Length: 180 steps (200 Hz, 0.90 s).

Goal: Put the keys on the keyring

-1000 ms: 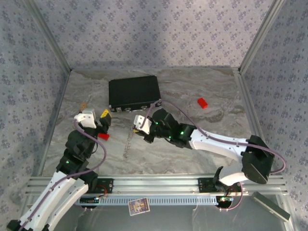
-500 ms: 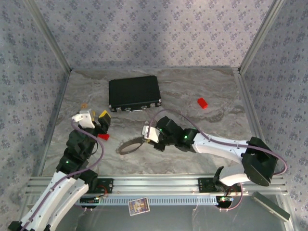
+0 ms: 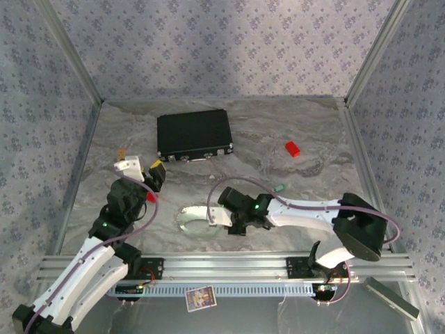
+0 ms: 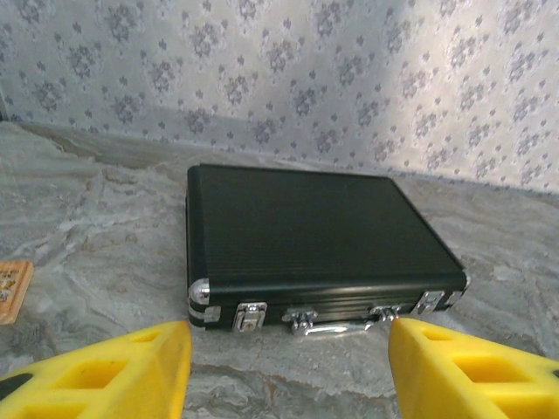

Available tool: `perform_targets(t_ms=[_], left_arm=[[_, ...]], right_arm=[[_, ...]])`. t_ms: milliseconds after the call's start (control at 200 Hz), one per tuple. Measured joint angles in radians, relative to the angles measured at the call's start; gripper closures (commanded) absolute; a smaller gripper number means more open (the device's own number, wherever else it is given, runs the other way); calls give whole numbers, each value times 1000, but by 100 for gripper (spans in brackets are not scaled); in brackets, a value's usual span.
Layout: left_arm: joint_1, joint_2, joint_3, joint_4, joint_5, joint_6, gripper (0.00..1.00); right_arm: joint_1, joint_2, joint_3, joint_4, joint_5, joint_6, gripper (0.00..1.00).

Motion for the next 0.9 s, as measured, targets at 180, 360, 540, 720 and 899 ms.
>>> perform_targets(t_ms=[180, 360, 540, 720, 899], left_arm=[[3, 24, 1, 0, 3, 0, 40], [3, 25, 1, 0, 3, 0, 41], [3, 26, 1, 1, 3, 0, 41], [3, 26, 1, 1, 3, 1, 40], [3, 32, 3, 1, 23, 5, 40]], right_arm=[[39, 63, 59, -87, 76, -22, 100], [65, 71, 73, -143, 109, -26, 99], [87, 72, 81, -195, 109, -26, 89], [95, 91, 89, -262, 95, -27, 76], [62, 71, 99, -302, 10, -24, 74]])
